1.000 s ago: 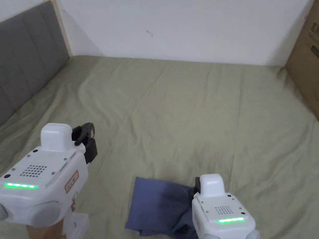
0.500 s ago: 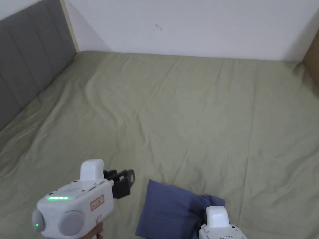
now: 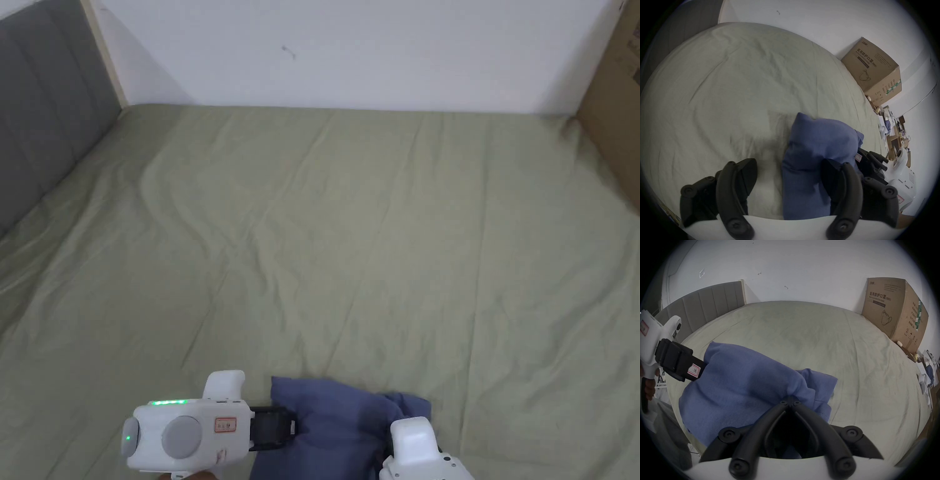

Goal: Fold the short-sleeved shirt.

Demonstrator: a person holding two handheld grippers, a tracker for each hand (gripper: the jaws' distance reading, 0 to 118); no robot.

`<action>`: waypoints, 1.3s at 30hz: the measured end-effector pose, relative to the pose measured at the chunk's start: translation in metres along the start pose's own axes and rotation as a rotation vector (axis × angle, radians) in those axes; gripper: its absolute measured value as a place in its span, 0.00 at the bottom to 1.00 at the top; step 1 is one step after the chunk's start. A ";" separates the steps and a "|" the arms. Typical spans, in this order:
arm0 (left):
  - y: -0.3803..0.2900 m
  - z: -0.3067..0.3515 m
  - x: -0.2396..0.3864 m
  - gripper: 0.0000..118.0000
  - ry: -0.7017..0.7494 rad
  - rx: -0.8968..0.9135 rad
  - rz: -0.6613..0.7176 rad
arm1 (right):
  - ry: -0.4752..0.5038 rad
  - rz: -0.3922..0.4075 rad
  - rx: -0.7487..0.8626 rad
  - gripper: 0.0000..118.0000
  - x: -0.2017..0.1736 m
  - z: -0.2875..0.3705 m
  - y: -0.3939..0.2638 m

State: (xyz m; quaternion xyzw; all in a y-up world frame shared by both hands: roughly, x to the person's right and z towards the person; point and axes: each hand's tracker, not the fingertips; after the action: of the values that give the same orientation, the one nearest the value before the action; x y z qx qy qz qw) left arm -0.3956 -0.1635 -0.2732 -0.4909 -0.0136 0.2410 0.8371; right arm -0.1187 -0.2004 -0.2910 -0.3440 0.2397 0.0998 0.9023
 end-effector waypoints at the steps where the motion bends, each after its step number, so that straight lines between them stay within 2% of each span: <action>1: -0.001 0.001 0.001 0.58 -0.011 0.001 -0.020 | 0.003 -0.002 0.000 0.00 0.000 0.000 0.000; 5: -0.003 -0.002 0.005 0.15 -0.106 -0.021 -0.010 | 0.009 -0.008 0.000 0.00 0.002 -0.001 0.000; 7: -0.005 -0.007 0.009 0.12 -0.103 -0.024 -0.016 | 0.011 -0.007 -0.002 0.00 0.002 -0.001 0.000; 13: -0.007 0.014 0.011 0.09 -0.060 0.044 -0.054 | 0.047 -0.019 -0.045 0.00 0.010 0.003 0.017; 16: 0.000 0.031 -0.001 0.09 -0.030 0.074 -0.063 | 0.079 -0.049 0.037 0.00 0.016 0.019 0.032; 18: 0.005 0.041 -0.011 0.09 -0.027 0.080 -0.055 | 0.059 -0.036 0.080 0.00 0.015 0.030 0.047; 20: 0.014 0.055 -0.024 0.09 0.056 0.104 -0.091 | 0.066 -0.023 0.118 0.00 0.015 0.037 0.062; 32: 0.089 0.162 -0.190 0.09 0.459 0.173 -0.010 | 0.101 0.013 0.284 0.00 -0.007 0.058 0.130; 39: 0.115 0.175 -0.266 0.09 0.609 0.117 0.054 | 0.112 0.034 0.278 0.00 -0.020 0.043 0.141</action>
State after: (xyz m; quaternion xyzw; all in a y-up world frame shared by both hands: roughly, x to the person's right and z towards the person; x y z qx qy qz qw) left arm -0.7212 -0.0857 -0.2216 -0.4916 0.2647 0.1052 0.8229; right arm -0.1687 -0.0673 -0.3337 -0.2165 0.3067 0.0616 0.9248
